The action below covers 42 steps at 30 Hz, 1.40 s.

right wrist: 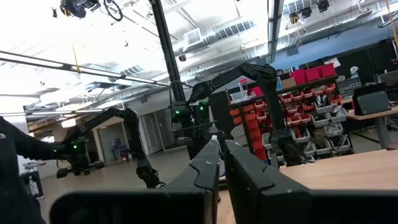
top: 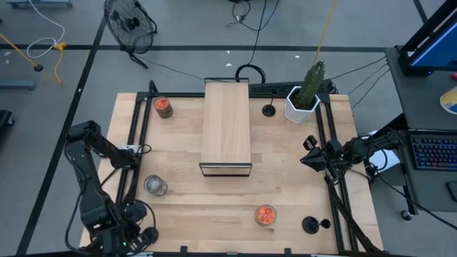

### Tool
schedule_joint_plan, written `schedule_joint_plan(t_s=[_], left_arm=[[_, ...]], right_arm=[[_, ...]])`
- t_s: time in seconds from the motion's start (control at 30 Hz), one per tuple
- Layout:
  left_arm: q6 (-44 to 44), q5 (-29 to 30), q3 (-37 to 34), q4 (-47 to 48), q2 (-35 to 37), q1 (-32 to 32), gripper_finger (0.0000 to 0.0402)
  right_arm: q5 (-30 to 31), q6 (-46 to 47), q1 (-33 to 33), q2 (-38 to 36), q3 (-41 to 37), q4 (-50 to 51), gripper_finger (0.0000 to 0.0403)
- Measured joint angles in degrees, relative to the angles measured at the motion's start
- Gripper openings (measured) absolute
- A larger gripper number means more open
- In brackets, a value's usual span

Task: Pick & Place candle stick holders
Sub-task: Put the bottom left black candle holder on the shelf

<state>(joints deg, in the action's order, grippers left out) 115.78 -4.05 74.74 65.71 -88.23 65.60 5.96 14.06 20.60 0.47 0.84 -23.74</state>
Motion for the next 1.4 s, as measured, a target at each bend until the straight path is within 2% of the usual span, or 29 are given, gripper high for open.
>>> schedule_joint_plan(t_s=[0.57,0.9,1.1,1.4], left_arm=[[-1.58,0.93,-0.03,-2.44,0.21,-1.06,0.0017],[-3.64,3.06,-0.40,-2.24,2.75,-4.36,0.0017],[-3.77,2.21,-0.35,-3.34,3.67,-6.78,0.0017],[-6.71,1.79,-0.27,-8.14,3.67,-12.50,0.0017]], right_arm=[[0.00,0.00,0.01,-0.02,0.00,0.00,0.0018],[0.00,0.00,0.01,-0.01,-0.01,0.00,0.0018],[1.75,-2.84,0.00,-0.02,-0.04,-0.66,0.0018],[1.71,-4.82,0.01,0.00,-0.04,-11.75,0.0018]])
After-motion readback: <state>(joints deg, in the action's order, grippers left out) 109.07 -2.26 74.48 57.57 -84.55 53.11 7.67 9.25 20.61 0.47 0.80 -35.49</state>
